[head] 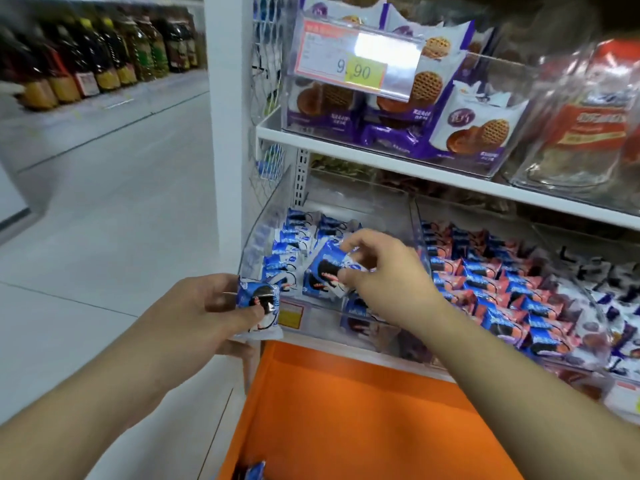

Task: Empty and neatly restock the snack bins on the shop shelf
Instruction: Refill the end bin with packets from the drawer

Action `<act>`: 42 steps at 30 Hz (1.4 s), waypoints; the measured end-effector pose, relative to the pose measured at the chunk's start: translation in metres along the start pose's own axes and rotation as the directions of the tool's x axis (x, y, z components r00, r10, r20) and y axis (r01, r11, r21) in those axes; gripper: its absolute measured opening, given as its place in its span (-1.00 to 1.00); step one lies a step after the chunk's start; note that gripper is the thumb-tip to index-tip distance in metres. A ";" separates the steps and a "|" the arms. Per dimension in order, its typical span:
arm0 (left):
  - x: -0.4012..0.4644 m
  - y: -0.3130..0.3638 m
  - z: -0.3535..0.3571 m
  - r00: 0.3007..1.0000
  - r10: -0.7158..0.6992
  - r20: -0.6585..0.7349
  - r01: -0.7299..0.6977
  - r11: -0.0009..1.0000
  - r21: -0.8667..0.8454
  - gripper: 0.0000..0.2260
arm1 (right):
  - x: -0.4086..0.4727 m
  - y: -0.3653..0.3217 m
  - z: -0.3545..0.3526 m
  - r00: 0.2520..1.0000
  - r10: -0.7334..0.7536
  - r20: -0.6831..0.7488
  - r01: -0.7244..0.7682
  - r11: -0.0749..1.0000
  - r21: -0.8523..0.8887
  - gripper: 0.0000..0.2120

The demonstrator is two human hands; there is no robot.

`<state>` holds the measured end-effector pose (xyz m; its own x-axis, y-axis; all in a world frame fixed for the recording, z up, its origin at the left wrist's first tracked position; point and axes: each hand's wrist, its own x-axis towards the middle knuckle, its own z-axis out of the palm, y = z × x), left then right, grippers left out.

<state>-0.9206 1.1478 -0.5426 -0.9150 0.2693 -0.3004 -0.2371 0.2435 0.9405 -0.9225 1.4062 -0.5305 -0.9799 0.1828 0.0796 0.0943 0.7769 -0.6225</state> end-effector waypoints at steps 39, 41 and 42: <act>0.009 -0.023 0.010 0.908 0.416 0.050 -0.338 0.658 0.673 -0.53 | 0.014 -0.016 -0.003 0.999 -0.038 0.017 0.030 0.941 0.336 -0.76; 0.010 -0.026 0.009 0.908 0.402 0.119 -0.354 0.582 0.732 -0.46 | 0.029 -0.010 0.002 0.992 -0.066 0.105 0.053 0.992 0.115 -0.76; 0.010 -0.027 0.008 0.907 0.400 0.131 -0.356 0.565 0.744 -0.45 | 0.034 -0.007 0.007 0.982 -0.073 0.172 0.074 0.997 -0.001 -0.76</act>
<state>-0.9209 1.1518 -0.5727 -0.8823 0.4634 0.0827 0.4349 0.7353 0.5198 -0.9575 1.4022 -0.5291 -0.9998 0.0194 -0.0104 0.0217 0.7891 -0.6139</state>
